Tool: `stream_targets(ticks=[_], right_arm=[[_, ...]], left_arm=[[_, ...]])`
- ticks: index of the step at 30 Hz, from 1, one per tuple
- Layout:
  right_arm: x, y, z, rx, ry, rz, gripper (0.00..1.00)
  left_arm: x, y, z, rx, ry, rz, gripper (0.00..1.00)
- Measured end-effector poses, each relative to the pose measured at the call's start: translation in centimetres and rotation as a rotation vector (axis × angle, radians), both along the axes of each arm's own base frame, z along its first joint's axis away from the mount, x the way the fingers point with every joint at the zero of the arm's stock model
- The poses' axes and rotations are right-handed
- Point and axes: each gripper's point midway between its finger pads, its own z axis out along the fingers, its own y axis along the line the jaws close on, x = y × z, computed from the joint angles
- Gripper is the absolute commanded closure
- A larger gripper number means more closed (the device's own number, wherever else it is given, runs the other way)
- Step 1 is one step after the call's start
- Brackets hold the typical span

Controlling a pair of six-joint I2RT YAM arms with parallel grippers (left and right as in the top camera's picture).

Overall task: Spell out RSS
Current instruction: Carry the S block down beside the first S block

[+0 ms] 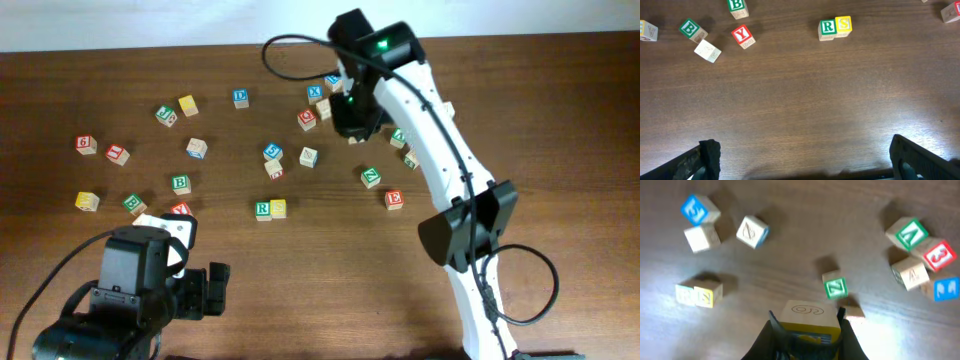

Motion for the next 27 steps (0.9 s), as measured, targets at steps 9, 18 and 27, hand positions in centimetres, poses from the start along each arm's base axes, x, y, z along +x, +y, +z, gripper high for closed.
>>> stream_targets(ticks=[9,18,27], right_arm=[[-4.7,6.6,3.8,-0.03,-0.15,0.099,0.96],[-11.1,5.3,-3.9,0.023,-0.162,-0.011,0.96],[-11.3,5.5,-7.6,0.106,-0.196,-0.142,0.96]], left_arm=[[0.0,0.0,0.0,0.0,0.0,0.0,0.01],[0.0,0.0,0.0,0.0,0.0,0.0,0.01],[0.0,0.0,0.0,0.0,0.0,0.0,0.01]])
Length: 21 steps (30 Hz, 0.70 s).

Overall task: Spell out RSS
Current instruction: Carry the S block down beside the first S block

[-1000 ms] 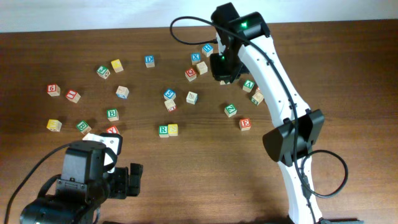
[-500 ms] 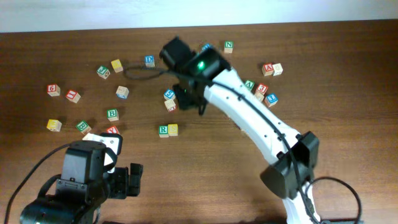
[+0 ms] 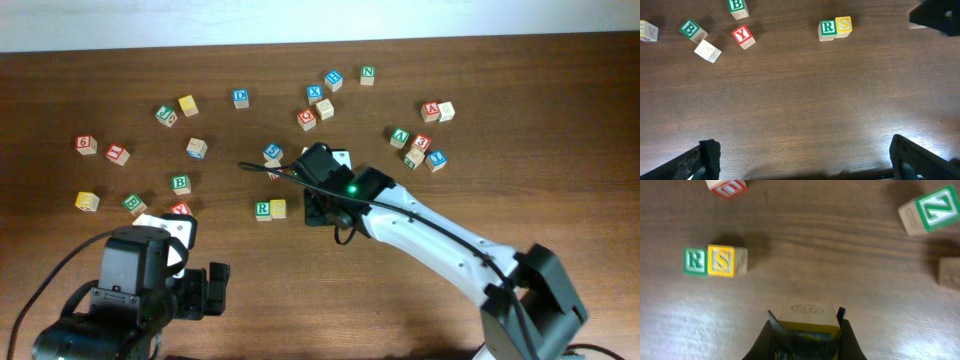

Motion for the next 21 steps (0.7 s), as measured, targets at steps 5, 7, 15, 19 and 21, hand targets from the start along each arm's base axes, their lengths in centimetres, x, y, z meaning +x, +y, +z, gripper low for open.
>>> stream_targets(ticks=[5,7,15,19,21], right_arm=[[1.5,1.4,-3.7,0.0,0.007,-0.015,0.96],[1.8,1.7,-4.4,0.002,0.006,-0.015,0.96],[5.3,3.4,-2.5,-0.07,-0.028,-0.001,0.96],[5.6,3.3,-3.4,-0.102,-0.019,0.012,0.96],[5.5,3.2,-4.4,-0.117,-0.002,0.013,0.96]], left_arm=[[0.0,0.0,0.0,0.0,0.0,0.0,0.01],[0.0,0.0,0.0,0.0,0.0,0.0,0.01],[0.0,0.0,0.0,0.0,0.0,0.0,0.01],[0.0,0.0,0.0,0.0,0.0,0.0,0.01],[0.0,0.0,0.0,0.0,0.0,0.0,0.01]])
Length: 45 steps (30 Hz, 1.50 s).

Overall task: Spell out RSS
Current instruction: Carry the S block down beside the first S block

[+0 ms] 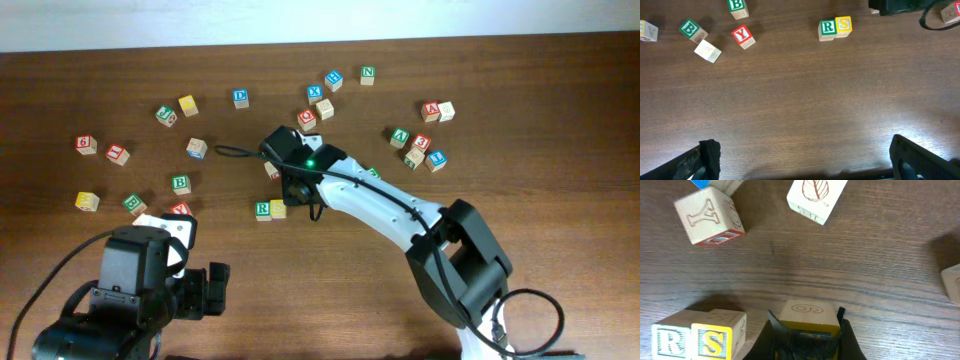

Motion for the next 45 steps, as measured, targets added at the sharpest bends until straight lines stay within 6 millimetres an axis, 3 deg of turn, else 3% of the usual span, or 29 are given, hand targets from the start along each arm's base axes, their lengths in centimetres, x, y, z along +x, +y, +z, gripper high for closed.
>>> stream_targets(ticks=[6,10,21,38,45], right_arm=[[-0.5,0.3,-1.8,-0.014,0.036,0.012,0.96],[-1.1,1.5,-2.1,-0.004,0.031,0.038,0.96],[-1.8,2.4,-3.5,-0.002,0.057,0.056,0.96],[-2.2,2.9,-3.5,0.014,0.068,0.064,0.95],[-2.4,3.0,-3.6,0.015,0.077,0.067,0.85]], left_arm=[[0.0,0.0,0.0,0.0,0.0,0.0,0.01],[0.0,0.0,0.0,0.0,0.0,0.0,0.01],[0.0,0.0,0.0,0.0,0.0,0.0,0.01],[0.0,0.0,0.0,0.0,0.0,0.0,0.01],[0.0,0.0,0.0,0.0,0.0,0.0,0.01]])
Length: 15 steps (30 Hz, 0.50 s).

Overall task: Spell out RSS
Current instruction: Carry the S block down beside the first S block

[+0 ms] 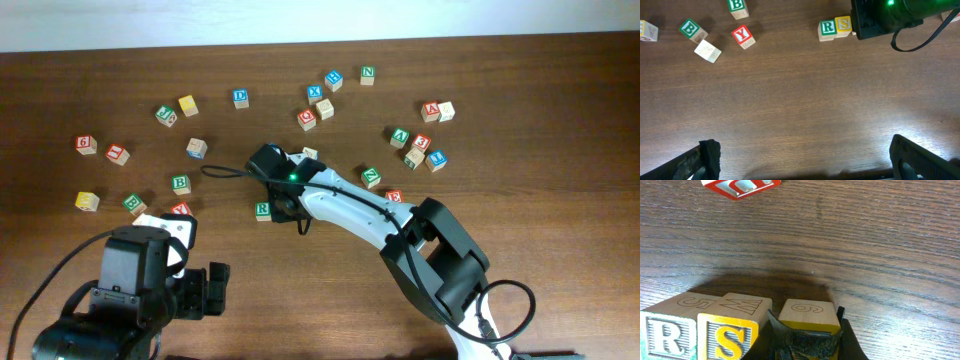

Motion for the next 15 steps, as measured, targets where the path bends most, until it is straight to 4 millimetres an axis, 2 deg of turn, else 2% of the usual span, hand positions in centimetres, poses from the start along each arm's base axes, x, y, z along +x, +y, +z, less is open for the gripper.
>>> stream_targets(ticks=[2,15], right_arm=[[-0.14,0.0,-0.03,-0.002,0.004,0.002,0.84],[-0.89,-0.47,-0.36,-0.021,0.039,0.005,0.66]], left_arm=[[0.0,0.0,0.0,0.0,0.0,0.0,0.01],[0.0,0.0,0.0,0.0,0.0,0.0,0.01]])
